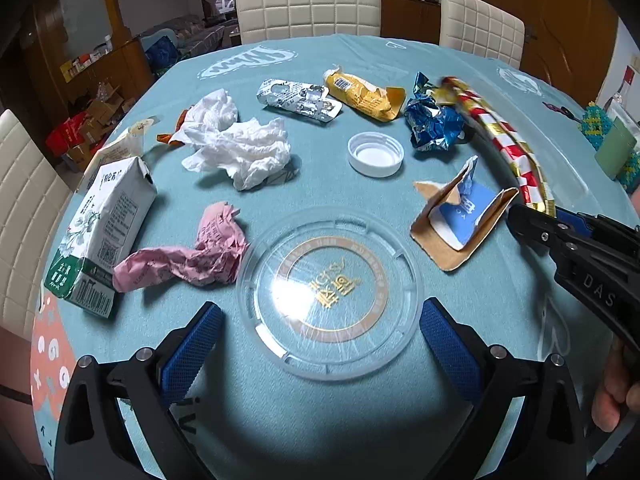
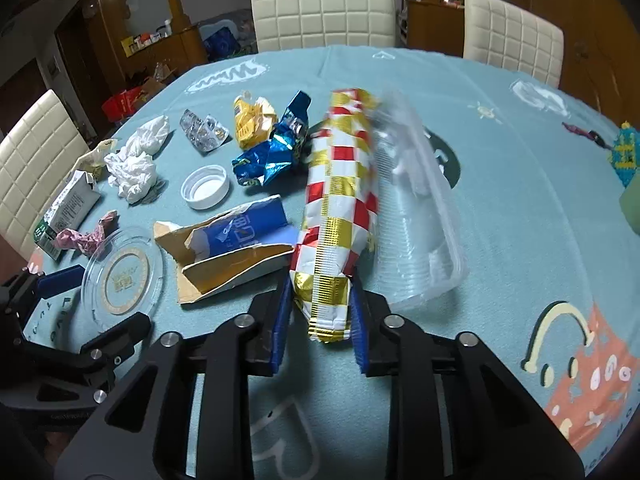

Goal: Collect trash
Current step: 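Grasp the checkered red-gold wrapper with the right tool while the left tool grasps the clear round lid, then carry the lid to the clear bin and open the left tool while the right tool carries the wrapper, then lower the checkered wrapper into the clear bin and open the right tool, then move the right tool to the blue-tan cardboard while the left tool approaches the green milk carton, then grasp the blue-tan cardboard with the right tool while the left tool grasps the green milk carton, then carry both items to the clear bin and open both tools over it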

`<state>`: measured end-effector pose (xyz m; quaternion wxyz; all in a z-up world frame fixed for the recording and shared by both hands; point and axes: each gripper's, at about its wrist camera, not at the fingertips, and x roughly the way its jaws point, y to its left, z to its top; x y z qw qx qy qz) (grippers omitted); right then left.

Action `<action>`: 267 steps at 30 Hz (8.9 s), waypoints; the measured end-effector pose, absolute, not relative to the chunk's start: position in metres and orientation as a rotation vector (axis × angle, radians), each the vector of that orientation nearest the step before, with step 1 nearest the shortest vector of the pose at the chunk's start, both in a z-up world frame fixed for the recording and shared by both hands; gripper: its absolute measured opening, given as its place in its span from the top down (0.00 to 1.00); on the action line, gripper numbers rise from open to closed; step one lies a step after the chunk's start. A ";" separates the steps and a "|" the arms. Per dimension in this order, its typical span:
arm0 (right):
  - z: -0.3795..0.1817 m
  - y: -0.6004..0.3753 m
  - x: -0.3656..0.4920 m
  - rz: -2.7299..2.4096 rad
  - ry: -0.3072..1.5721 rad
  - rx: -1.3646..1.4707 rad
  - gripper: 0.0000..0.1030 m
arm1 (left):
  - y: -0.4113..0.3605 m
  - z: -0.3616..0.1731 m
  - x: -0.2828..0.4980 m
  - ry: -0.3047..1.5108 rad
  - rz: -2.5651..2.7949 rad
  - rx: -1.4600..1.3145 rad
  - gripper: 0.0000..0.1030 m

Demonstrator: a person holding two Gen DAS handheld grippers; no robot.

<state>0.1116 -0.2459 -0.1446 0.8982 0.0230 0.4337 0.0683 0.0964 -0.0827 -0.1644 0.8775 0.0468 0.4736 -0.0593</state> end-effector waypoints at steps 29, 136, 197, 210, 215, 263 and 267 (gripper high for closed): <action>-0.083 -0.178 0.079 0.269 0.782 -0.067 0.82 | -0.001 -0.094 0.059 0.750 -0.031 0.017 0.20; -0.125 -0.179 0.102 0.207 0.838 -0.075 0.20 | 0.078 -0.144 0.098 0.908 0.088 0.010 0.15; -0.124 -0.149 0.146 0.316 0.890 -0.009 0.64 | 0.090 -0.147 0.157 0.879 -0.042 0.113 0.17; -0.115 -0.146 0.136 0.317 0.871 -0.021 0.64 | 0.077 -0.135 0.129 0.849 -0.068 0.159 0.47; -0.104 -0.143 0.121 0.329 0.844 -0.032 0.64 | 0.073 -0.121 0.111 0.815 -0.058 0.190 0.49; -0.092 0.120 0.134 0.804 0.770 -0.321 0.64 | 0.243 -0.122 0.076 0.774 0.359 0.043 0.16; -0.094 0.130 0.134 0.826 0.776 -0.328 0.64 | 0.245 -0.128 0.069 0.785 0.386 0.070 0.16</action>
